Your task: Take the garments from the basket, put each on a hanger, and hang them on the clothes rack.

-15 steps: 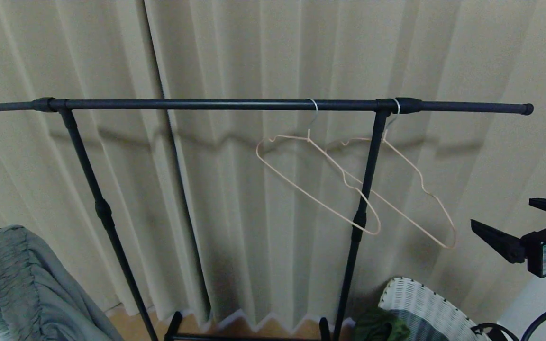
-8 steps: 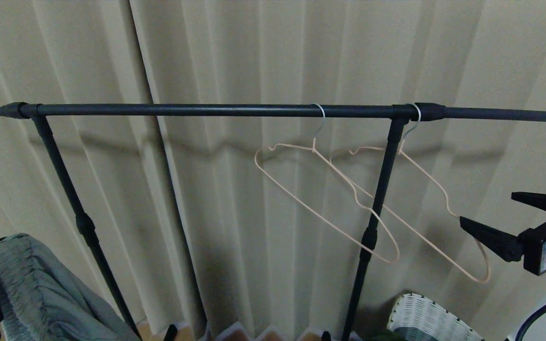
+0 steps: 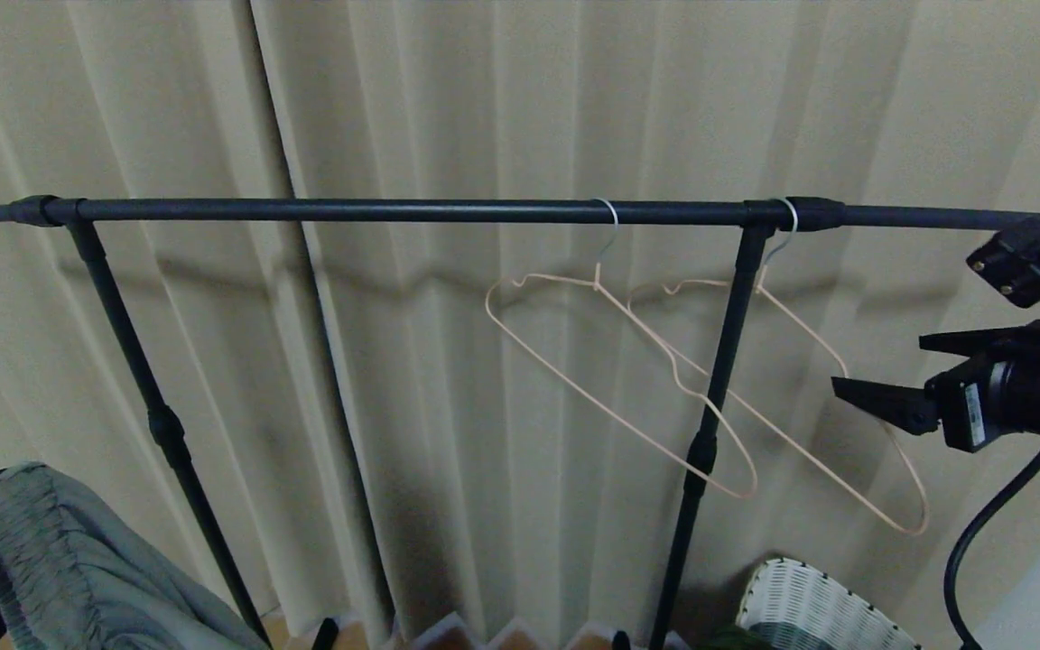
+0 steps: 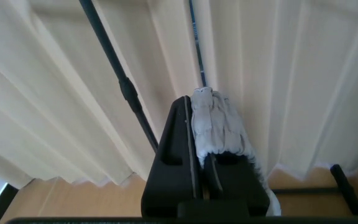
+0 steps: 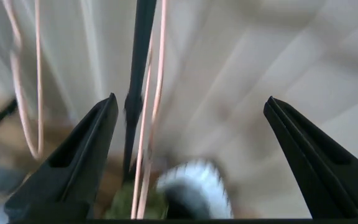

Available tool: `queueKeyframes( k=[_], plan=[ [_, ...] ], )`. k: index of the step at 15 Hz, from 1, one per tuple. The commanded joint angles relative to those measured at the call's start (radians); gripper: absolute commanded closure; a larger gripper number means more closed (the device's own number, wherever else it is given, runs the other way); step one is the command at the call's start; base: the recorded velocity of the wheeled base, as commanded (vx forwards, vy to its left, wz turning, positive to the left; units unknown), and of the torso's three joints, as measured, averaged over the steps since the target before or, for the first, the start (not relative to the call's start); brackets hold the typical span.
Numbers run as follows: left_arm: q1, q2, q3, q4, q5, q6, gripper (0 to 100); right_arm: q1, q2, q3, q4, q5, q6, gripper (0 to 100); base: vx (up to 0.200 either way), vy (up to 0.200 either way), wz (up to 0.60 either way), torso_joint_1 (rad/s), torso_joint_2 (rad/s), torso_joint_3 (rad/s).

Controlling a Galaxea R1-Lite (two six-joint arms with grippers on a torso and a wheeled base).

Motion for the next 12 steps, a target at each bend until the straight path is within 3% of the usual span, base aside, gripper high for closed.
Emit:
queueKeyframes(
  k=[1,5,12],
  plan=[
    [0.001,-0.018,0.014,-0.002,0.001,0.000,100,0.003,0.095,-0.114,0.090,0.000,0.000,0,0.000,0.000,0.00,0.000,0.00,0.000],
    [-0.002,-0.031,0.021,0.000,0.001,0.003,100,0.006,0.198,-0.151,0.130,-0.004,0.021,0,0.000,0.000,0.00,0.000,0.00,0.000],
    [-0.004,-0.040,0.038,-0.002,0.001,0.008,100,0.012,0.237,-0.155,0.116,-0.001,0.056,0,0.000,0.000,0.00,0.000,0.00,0.000]
  ],
)
